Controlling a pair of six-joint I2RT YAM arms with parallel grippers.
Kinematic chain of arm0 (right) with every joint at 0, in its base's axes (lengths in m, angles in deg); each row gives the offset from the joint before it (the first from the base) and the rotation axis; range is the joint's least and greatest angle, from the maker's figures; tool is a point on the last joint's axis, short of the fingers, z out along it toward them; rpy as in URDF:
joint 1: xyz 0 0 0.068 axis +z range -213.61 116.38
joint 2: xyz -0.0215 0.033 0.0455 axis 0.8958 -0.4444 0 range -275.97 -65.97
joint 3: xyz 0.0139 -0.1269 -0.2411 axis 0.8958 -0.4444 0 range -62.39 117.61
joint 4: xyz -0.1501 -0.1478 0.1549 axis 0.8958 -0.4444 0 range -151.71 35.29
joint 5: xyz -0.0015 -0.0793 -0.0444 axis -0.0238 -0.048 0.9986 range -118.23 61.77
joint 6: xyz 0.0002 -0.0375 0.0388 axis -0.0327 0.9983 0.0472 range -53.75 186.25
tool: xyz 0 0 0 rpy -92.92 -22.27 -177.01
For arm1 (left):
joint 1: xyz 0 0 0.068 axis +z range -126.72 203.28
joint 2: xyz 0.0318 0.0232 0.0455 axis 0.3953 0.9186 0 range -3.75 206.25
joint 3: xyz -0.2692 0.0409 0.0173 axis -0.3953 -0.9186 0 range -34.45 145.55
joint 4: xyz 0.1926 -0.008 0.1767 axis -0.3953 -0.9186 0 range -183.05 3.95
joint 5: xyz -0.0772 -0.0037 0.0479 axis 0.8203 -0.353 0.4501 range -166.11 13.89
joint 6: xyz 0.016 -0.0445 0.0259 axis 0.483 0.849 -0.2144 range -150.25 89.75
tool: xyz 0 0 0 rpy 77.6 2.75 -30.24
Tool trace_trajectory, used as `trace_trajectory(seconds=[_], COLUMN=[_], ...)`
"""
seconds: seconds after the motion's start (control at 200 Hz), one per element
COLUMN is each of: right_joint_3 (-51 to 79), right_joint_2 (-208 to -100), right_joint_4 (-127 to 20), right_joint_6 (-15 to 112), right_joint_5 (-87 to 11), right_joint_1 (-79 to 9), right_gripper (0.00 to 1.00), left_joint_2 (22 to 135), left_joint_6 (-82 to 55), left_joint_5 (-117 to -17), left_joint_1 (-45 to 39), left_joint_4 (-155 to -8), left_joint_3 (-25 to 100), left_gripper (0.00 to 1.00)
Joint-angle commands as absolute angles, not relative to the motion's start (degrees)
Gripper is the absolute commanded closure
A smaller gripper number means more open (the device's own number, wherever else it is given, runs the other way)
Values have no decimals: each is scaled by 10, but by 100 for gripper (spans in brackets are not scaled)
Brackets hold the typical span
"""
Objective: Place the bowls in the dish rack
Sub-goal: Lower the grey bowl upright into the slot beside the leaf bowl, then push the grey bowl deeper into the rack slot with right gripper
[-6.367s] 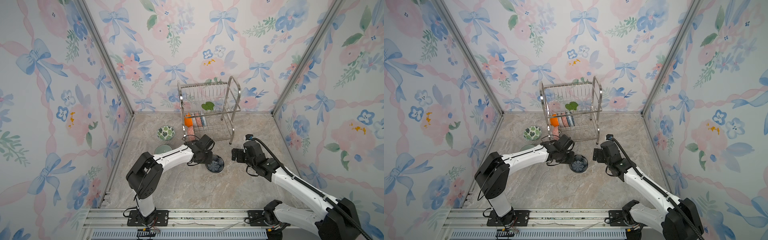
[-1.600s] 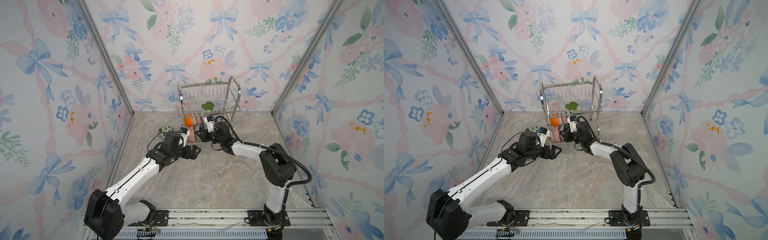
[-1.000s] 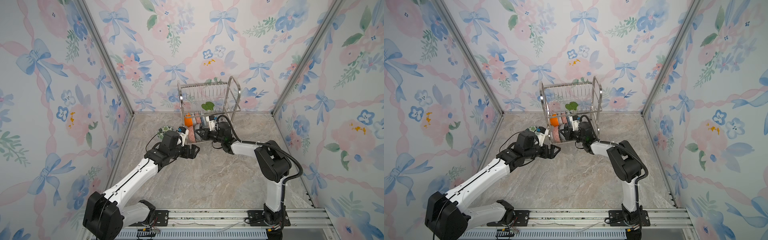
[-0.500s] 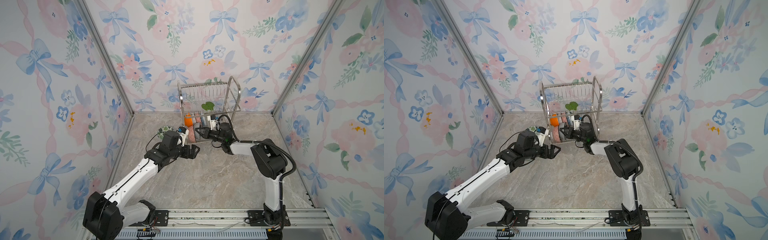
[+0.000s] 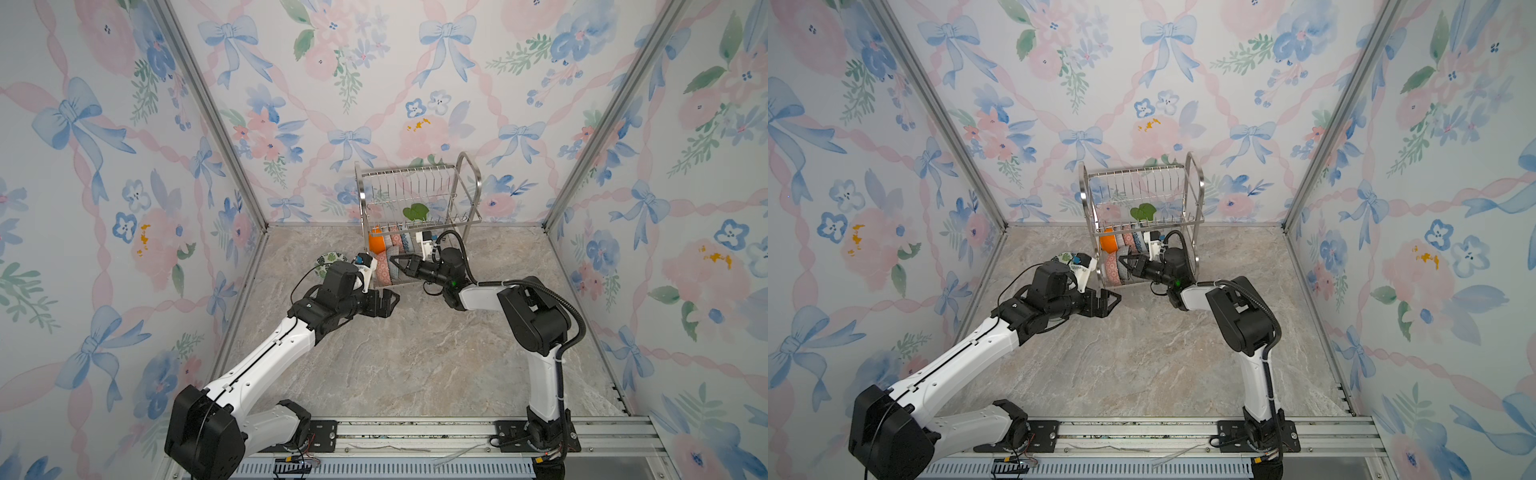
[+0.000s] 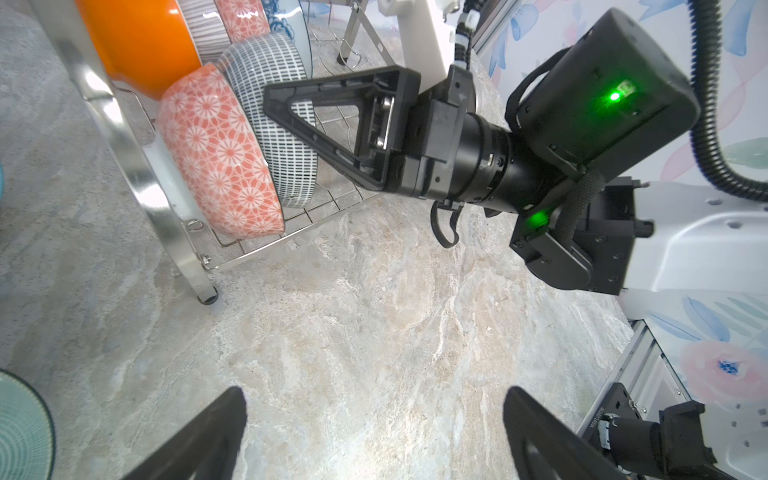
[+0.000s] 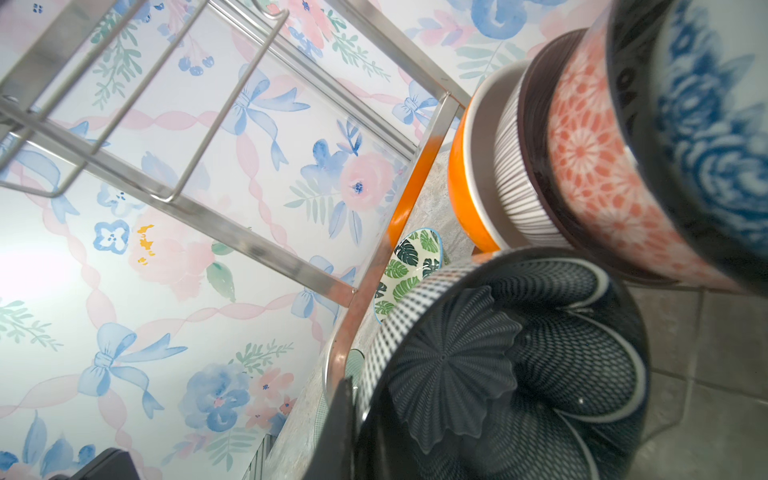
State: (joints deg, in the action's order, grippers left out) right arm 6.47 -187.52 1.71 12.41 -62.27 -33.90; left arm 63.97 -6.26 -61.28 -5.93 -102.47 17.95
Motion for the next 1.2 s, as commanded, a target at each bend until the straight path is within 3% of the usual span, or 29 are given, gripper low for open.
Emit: trace_trajectory(seconds=[0.0, 0.445, 1.195], right_joint_3=[65, 62, 61], right_joint_2=[-1892, -1890, -1929], right_joint_4=[94, 36, 206], right_joint_6=[100, 143, 18], right_joint_5=[-638, -636, -682], right_joint_1=[-347, -346, -355], right_gripper=[100, 100, 100], left_joint_2=[623, 617, 621], left_joint_6=[-71, -72, -70], left_joint_5=[-619, -621, -620], left_joint_1=[-55, -55, -55], left_joint_4=[-1036, -1040, -1041], left_joint_3=[177, 176, 175], left_gripper=[2, 2, 2])
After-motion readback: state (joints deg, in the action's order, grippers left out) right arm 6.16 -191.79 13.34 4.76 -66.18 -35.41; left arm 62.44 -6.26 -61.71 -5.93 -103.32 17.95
